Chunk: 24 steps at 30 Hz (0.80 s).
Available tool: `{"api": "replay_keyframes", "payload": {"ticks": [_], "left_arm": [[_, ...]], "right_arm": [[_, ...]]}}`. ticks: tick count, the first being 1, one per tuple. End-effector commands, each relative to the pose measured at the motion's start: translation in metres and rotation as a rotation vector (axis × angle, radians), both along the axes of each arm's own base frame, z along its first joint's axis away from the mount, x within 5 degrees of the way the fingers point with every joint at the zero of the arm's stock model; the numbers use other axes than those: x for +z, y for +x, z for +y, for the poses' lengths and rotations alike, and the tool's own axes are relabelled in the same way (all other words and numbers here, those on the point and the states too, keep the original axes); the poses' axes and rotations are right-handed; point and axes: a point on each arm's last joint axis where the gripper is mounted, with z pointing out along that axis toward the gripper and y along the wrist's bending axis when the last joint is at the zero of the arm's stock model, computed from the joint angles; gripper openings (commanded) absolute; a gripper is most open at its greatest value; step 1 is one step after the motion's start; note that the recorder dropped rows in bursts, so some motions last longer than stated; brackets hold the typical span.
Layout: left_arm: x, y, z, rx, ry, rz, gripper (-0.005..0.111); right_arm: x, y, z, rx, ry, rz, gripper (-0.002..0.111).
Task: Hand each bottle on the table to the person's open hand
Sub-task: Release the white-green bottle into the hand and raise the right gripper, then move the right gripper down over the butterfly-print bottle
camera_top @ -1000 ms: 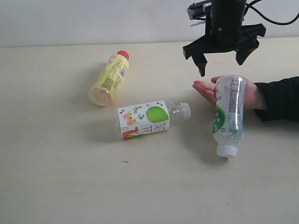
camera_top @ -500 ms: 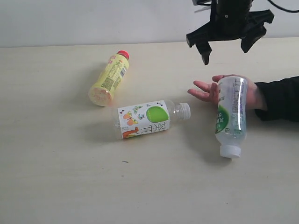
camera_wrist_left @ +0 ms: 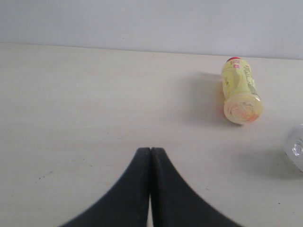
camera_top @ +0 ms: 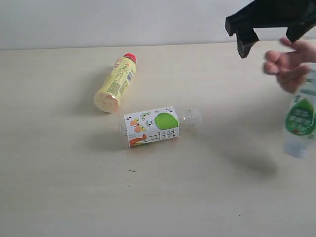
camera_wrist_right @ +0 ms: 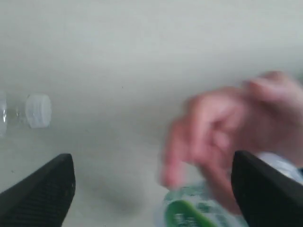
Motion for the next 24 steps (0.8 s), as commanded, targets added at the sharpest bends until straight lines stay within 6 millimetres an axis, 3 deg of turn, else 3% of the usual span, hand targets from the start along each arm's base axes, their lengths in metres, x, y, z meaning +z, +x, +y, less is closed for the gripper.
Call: {"api": "replay_keyframes", "payload": {"ticks": [1,6,9,14,18,24], "left_arm": [[-0.001,0.000,0.000,-0.006,0.000,-0.007,0.002],[-0.001,0.000,0.000,-0.006,0.000,-0.007,0.002],[-0.001,0.000,0.000,-0.006,0.000,-0.007,0.002],[-0.001,0.000,0.000,-0.006,0.000,-0.007,0.002],[-0.001,0.000,0.000,-0.006,0.000,-0.007,0.002],[-0.001,0.000,0.000,-0.006,0.000,-0.007,0.002]], "right_arm": [[-0.006,-0.034,-0.007,0.045,0.074,-0.055,0.084],[-0.011,-0.072,-0.002,0.116,0.337,-0.193,0.084],[-0.021,-0.103,0.005,0.250,0.496,-0.212,0.084],[-0.025,-0.137,0.023,0.529,0.535,-0.206,0.084],[-0.028,-0.141,0.032,0.676,0.430,-0.239,0.084],[-0.028,-0.121,0.036,0.801,0.194,-0.252,0.084]]}}
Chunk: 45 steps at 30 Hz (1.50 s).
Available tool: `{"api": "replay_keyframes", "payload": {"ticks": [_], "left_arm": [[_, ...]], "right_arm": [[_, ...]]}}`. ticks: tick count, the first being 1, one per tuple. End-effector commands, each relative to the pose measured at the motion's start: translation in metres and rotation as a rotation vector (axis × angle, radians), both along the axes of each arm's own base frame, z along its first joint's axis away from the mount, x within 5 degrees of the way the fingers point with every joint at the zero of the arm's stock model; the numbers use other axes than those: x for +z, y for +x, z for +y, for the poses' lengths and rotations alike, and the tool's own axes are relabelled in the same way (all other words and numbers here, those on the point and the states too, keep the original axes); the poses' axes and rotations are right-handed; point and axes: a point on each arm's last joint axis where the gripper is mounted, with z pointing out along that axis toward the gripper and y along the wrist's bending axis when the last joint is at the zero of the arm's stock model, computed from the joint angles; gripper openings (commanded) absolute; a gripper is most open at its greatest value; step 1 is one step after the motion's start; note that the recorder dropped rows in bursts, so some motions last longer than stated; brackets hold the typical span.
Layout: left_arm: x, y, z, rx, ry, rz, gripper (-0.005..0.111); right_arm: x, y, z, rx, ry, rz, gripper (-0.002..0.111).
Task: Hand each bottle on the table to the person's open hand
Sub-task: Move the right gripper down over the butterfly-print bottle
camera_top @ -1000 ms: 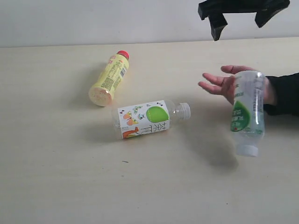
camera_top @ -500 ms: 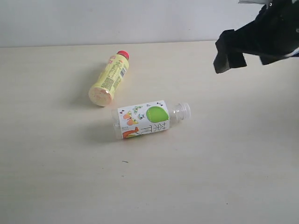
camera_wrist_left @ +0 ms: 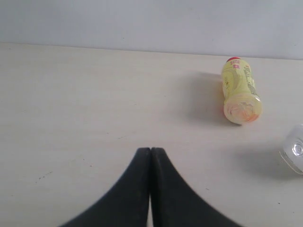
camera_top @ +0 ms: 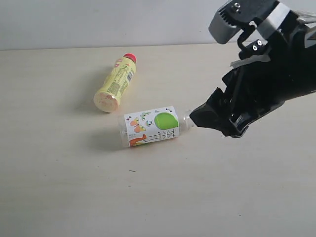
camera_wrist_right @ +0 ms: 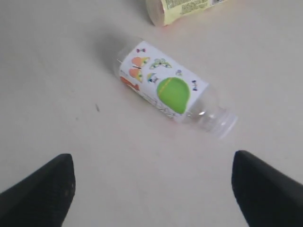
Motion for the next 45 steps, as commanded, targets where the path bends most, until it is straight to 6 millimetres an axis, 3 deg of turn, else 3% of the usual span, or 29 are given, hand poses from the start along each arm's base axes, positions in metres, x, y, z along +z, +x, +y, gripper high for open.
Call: {"api": "replay_keyframes", "payload": {"ticks": [1,12,18,31,45], "left_arm": [[-0.001,0.000,0.000,-0.006,0.000,-0.007,0.002],[-0.001,0.000,0.000,-0.006,0.000,-0.007,0.002],[-0.001,0.000,0.000,-0.006,0.000,-0.007,0.002],[-0.001,0.000,0.000,-0.006,0.000,-0.007,0.002],[-0.001,0.000,0.000,-0.006,0.000,-0.007,0.002]], "right_arm": [[0.001,0.018,0.004,0.060,-0.150,-0.059,0.084],[0.005,0.067,0.032,0.166,-0.298,-0.030,0.084],[0.001,0.085,0.044,0.323,-0.381,-0.062,0.084],[-0.022,0.108,0.059,0.535,-0.480,-0.107,0.084],[-0.039,0.110,0.072,0.615,-0.481,-0.112,0.084]]}}
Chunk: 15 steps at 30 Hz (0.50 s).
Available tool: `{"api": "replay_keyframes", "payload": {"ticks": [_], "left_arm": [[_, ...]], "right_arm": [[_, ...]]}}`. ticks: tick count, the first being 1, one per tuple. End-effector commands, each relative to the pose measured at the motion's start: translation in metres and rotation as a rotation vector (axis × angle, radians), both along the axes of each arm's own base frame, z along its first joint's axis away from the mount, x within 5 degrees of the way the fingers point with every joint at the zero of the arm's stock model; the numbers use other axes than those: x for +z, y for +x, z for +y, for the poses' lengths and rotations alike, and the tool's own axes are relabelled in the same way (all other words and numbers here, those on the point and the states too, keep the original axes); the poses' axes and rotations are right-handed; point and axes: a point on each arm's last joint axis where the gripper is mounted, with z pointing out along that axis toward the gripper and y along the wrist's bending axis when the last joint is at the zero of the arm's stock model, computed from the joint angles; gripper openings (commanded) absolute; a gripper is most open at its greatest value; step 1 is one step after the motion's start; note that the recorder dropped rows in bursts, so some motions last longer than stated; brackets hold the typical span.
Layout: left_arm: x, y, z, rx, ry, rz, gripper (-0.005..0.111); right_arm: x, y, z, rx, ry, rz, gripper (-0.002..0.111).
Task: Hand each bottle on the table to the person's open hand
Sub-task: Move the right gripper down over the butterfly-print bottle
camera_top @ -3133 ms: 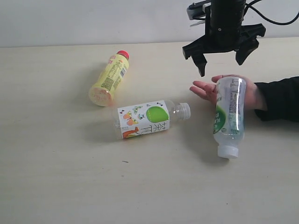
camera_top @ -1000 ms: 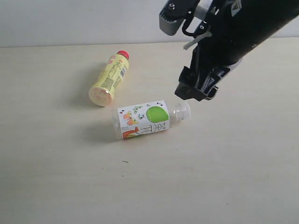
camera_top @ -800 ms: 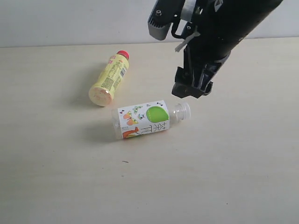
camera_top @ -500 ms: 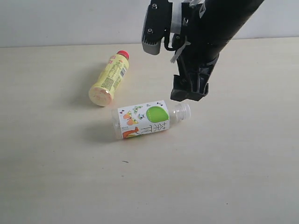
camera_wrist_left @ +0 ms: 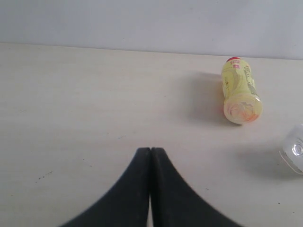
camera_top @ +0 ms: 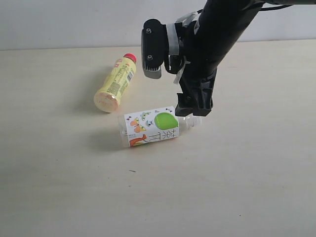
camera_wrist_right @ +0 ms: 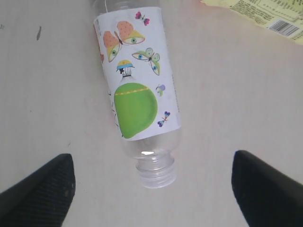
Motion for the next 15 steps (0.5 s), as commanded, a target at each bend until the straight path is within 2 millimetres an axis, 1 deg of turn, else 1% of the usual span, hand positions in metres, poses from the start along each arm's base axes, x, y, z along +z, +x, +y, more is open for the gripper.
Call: {"api": "replay_keyframes", "payload": {"ticks": [1,8,10,15], "left_arm": [[-0.0005,-0.0002,-0.0003,-0.006,0.000,-0.007,0.002],[-0.0005,-0.0002,-0.0003,-0.006,0.000,-0.007,0.002],[-0.0005,-0.0002,-0.0003,-0.006,0.000,-0.007,0.002],[-0.0005,-0.0002,-0.0003,-0.006,0.000,-0.007,0.002]], "right_arm": [[0.0010,0.0016,0.0026,0.003,0.016,-0.009,0.084],[0.0012,0.0021,0.0029,0.003,0.019,-0.015,0.084],[0.0013,0.0020,0.0030,0.036,0.012,-0.024,0.084],[0.0021,-0.0010,0.0078,0.056,0.064,0.004,0.084]]}}
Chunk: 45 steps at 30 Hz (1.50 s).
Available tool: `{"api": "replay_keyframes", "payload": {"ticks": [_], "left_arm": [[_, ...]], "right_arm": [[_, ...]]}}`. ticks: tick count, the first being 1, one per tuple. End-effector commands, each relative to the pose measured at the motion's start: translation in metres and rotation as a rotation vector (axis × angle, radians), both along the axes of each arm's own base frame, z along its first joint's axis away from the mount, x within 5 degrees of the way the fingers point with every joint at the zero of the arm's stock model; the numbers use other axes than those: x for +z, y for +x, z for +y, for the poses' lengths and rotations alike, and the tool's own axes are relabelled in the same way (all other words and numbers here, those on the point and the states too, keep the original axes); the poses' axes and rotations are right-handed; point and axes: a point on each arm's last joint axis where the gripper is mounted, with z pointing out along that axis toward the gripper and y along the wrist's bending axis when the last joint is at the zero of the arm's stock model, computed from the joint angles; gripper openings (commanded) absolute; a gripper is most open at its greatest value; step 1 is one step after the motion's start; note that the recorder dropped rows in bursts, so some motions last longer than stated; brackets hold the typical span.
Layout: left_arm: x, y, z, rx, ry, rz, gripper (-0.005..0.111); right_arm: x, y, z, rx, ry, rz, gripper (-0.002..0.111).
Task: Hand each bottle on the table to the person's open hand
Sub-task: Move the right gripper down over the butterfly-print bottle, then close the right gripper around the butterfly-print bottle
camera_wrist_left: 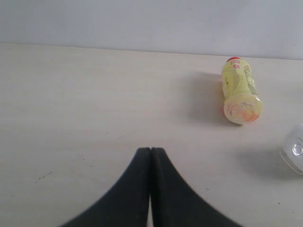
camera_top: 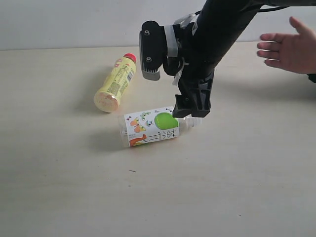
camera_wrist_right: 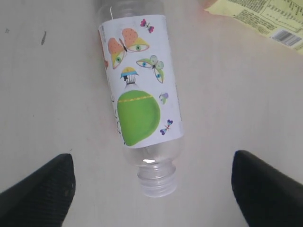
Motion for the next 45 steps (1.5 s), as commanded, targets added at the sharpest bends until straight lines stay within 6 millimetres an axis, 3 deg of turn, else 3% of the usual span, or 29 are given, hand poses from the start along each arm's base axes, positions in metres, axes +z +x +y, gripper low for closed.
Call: {"api": "replay_keyframes", "payload": {"ticks": [1,16,25,32,45], "left_arm": [[-0.001,0.000,0.000,-0.006,0.000,-0.007,0.002],[-0.001,0.000,0.000,-0.006,0.000,-0.007,0.002],[-0.001,0.000,0.000,-0.006,0.000,-0.007,0.002],[-0.001,0.000,0.000,-0.006,0.000,-0.007,0.002],[-0.001,0.000,0.000,-0.006,0.000,-0.007,0.002]], "right_arm": [[0.003,-0.001,0.006,0.029,0.050,0.001,0.084],[0.001,-0.002,0.006,0.033,0.050,0.022,0.084],[-0.042,0.014,0.016,0.086,0.002,0.039,0.084],[-0.070,0.022,0.022,0.101,-0.004,0.049,0.092],[-0.095,0.031,0.028,0.074,0.013,0.030,0.092]]}}
